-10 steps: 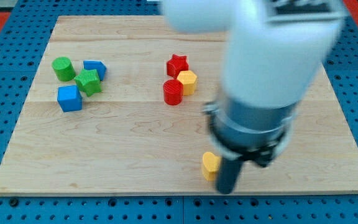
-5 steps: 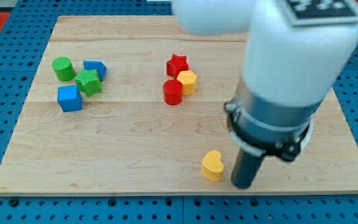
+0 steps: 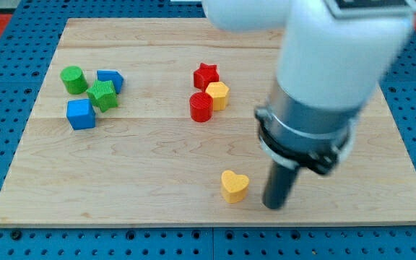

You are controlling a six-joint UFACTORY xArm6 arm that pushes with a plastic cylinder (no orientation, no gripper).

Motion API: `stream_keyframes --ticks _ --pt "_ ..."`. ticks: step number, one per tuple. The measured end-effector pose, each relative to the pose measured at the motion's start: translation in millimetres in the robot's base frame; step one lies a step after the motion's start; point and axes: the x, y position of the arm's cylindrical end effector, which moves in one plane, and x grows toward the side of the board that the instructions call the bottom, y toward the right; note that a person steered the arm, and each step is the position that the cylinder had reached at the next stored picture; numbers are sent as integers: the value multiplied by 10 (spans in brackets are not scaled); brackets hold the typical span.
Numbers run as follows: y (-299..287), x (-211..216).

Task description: Move the yellow heart into the group of blocks

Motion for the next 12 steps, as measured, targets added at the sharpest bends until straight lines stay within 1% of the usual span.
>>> stream_keyframes --ticks 1,2,3,4,5,6,7,8,9,10,11,12 --pt "-628 -192" --pt "-639 -59" --pt "-1631 -47" --pt "-1466 -586" --pt "-1016 -871" --pt "-1935 -635" --pt "-1641 -309" --pt "-1050 -58" --pt "-1004 -643" --pt "-1001 -853" --pt "-1557 -675" --pt "-1285 -1175"
